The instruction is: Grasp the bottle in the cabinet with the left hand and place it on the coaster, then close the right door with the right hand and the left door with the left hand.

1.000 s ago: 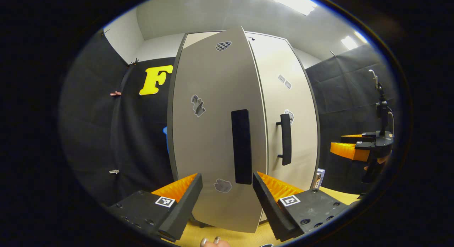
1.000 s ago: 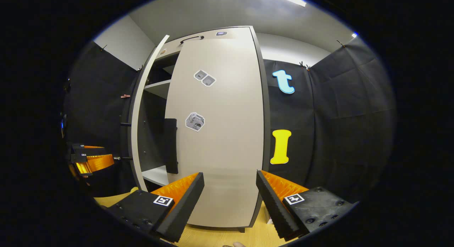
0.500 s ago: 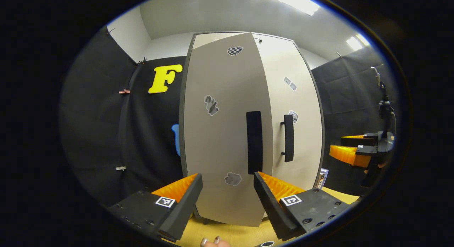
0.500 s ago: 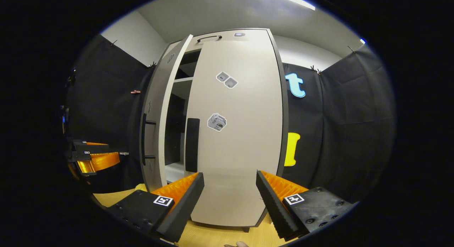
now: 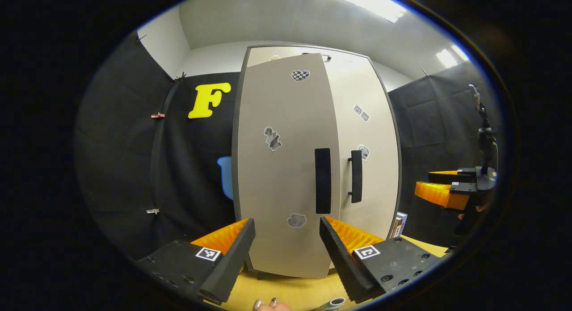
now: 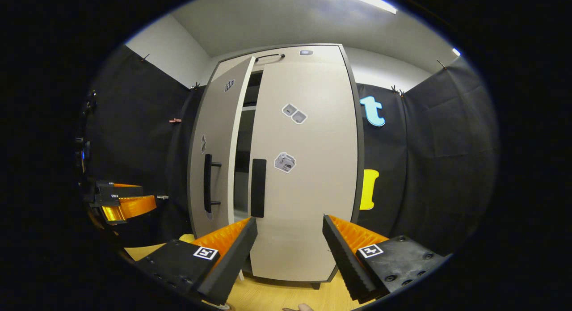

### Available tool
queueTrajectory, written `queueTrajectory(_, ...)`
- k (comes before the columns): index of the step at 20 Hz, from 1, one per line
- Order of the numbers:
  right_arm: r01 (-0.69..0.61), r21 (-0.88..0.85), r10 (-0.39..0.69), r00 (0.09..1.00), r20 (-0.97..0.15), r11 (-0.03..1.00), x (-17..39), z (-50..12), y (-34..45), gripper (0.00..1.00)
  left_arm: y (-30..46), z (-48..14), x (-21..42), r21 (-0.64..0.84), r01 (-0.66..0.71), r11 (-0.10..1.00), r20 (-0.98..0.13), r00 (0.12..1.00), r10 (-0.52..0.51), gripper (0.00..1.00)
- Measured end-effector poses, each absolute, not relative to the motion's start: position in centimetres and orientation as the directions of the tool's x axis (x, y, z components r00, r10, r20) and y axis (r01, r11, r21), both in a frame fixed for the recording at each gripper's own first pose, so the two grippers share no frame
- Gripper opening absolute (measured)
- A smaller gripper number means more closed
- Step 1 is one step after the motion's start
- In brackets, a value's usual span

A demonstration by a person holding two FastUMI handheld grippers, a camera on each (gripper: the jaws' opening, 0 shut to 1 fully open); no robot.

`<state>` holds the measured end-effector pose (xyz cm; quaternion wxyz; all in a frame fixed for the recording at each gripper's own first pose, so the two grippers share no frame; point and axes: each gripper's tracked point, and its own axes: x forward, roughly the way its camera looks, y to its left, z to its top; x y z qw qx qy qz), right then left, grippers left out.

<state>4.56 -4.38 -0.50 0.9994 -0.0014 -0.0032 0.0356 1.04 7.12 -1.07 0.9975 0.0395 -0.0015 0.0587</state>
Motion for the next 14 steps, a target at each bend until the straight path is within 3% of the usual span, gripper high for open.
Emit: queueTrajectory(14, -0.04, 0.019, 0.039, 0.999, 0.027, 0.999, 1.8, 0.7, -3.8, 0.98, 5.1, -0.2, -0.3, 0.07, -0.082, 0.994, 0.036, 0.996, 0.08, 0.94)
